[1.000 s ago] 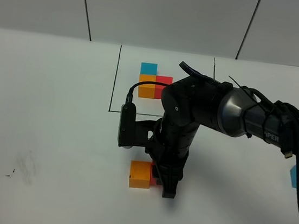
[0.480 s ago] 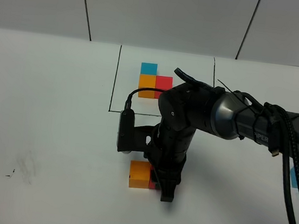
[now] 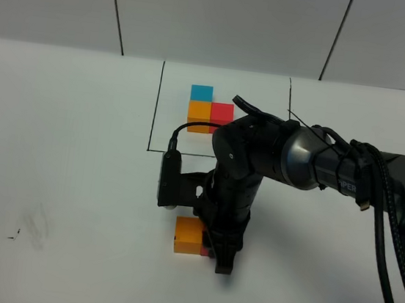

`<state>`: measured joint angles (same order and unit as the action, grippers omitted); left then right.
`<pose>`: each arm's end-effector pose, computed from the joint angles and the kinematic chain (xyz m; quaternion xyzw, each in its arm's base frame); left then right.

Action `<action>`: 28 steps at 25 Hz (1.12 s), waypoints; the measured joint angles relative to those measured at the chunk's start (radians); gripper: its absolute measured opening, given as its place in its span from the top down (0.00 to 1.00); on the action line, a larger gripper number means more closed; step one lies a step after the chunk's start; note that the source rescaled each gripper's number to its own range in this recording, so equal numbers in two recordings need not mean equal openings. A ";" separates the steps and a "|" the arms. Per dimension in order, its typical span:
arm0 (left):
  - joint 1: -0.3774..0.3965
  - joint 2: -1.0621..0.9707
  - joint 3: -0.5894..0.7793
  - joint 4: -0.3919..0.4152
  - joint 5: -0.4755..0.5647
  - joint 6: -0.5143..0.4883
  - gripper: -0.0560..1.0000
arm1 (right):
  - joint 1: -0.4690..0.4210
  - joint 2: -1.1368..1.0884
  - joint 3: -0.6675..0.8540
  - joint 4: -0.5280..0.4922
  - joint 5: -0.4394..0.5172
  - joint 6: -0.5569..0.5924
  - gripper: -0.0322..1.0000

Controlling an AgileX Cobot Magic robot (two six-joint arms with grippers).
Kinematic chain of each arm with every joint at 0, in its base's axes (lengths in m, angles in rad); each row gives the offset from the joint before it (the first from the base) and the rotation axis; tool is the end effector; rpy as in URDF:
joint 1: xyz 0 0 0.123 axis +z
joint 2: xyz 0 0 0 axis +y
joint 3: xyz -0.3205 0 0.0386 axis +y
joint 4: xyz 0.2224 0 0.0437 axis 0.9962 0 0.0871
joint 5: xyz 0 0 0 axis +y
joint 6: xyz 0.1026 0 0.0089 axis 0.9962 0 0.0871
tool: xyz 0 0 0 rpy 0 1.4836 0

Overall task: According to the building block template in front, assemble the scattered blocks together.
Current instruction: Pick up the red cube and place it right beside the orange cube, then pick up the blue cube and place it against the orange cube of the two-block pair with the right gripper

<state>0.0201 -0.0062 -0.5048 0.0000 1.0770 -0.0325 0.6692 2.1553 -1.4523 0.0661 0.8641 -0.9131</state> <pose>-0.0567 -0.0011 0.2590 -0.0225 0.8543 -0.0032 0.5193 0.3233 0.2623 0.1561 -0.6958 0.7163 0.0204 0.0482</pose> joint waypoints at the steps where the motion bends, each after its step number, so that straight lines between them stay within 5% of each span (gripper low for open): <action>1: 0.000 0.000 0.000 0.000 0.000 0.000 0.36 | 0.000 0.001 0.000 0.000 -0.005 0.001 0.97; 8: 0.000 0.000 0.000 0.006 0.000 0.000 0.36 | 0.000 0.001 0.000 0.002 -0.018 0.016 0.93; 17: 0.000 0.000 0.000 0.006 0.000 0.000 0.36 | 0.000 -0.004 0.000 0.000 -0.026 0.123 0.23; 23: 0.000 0.000 0.000 0.006 0.000 0.000 0.36 | 0.000 -0.114 0.000 -0.073 0.118 0.404 0.15; 28: 0.000 0.000 0.000 0.006 0.000 0.000 0.36 | 0.000 -0.236 0.002 -0.177 0.239 0.808 0.17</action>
<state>0.0201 -0.0062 -0.5048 0.0059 1.0770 -0.0325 0.6692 1.9198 -1.4501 -0.1113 1.1036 -0.1055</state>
